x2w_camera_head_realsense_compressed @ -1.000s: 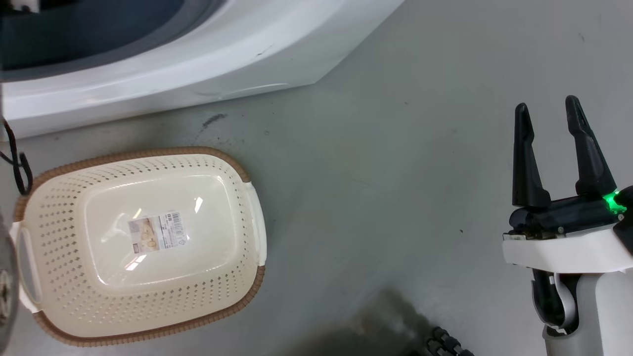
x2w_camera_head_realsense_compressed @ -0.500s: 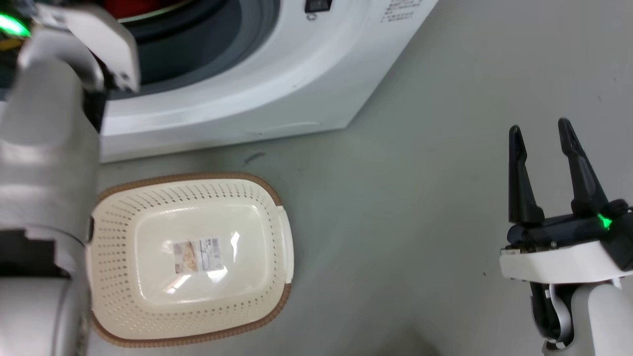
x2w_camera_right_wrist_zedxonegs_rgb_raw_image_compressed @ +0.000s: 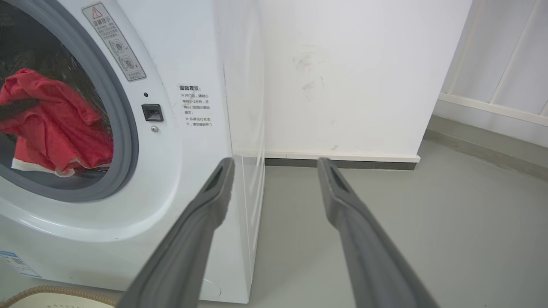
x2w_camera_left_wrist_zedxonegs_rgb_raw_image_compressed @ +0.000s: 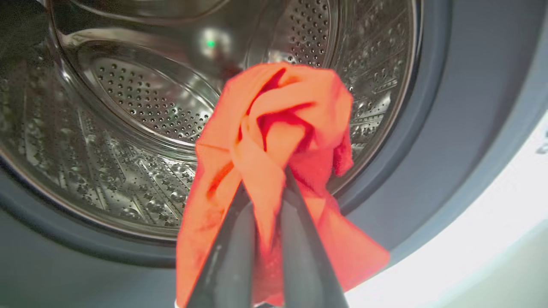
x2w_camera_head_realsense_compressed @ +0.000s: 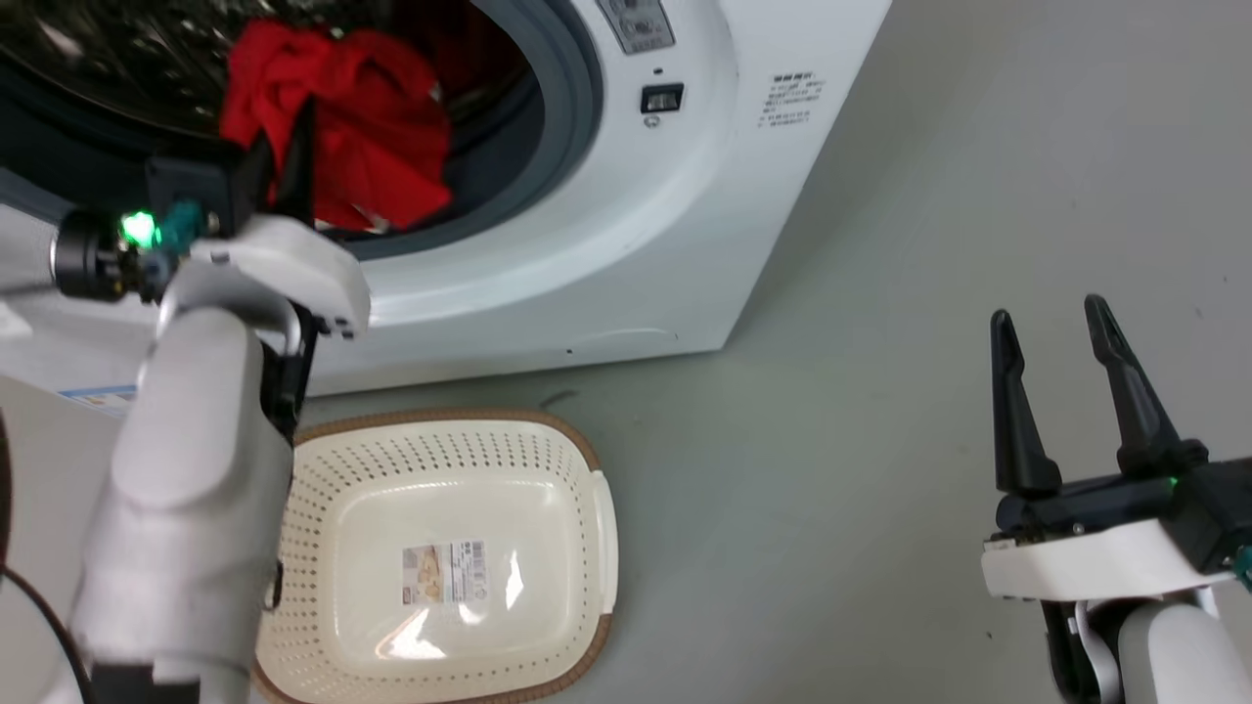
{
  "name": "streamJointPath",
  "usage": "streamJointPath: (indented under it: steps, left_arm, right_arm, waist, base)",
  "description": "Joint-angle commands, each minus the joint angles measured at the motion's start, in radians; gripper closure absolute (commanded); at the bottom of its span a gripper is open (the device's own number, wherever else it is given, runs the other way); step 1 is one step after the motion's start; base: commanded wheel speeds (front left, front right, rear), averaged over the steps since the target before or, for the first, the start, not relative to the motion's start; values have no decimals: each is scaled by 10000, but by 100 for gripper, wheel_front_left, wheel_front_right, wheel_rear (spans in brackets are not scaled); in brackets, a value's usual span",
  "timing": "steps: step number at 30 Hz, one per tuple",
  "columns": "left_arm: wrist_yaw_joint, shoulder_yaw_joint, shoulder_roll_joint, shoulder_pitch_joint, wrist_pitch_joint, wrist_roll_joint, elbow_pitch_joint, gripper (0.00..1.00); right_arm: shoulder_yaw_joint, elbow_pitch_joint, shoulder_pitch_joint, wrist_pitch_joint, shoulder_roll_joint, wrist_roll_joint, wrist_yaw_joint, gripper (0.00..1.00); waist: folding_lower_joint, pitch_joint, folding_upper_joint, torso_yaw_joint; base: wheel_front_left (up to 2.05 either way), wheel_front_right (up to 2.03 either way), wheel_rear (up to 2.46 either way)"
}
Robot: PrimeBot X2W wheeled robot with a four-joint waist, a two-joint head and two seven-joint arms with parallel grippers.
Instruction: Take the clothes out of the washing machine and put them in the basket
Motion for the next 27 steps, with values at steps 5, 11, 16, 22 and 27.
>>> streamJointPath:
  steps: [5,11,16,22,27]
  left_arm:
    - [131,74,-197,1660,-40,-75,-2071,100]
    - [229,115,-244,3133,-39,-32,-4052,100]
    - [285,156,-197,3968,-41,-45,-5112,100]
    - [456,264,-58,5004,-33,-94,-6607,100]
    - [634,325,35,5667,120,-98,-7851,100]
  right_arm:
    - [0,49,474,-21,17,-223,-7,0]
    - [42,121,869,-21,15,-314,-7,0]
    - [80,153,1105,-21,15,-377,-7,0]
    - [92,178,1448,-21,15,-378,-7,0]
    - [94,150,1705,-21,17,-419,-7,0]
  waist:
    - [2,-727,0,380]
    - [2,-1335,0,650]
    - [2,-1747,0,754]
    - [2,-2269,0,881]
    - [2,-2595,0,984]
  base:
    - [0,0,0]
    - [0,0,0]
    - [0,0,0]
    - [0,0,0]
    - [0,0,0]
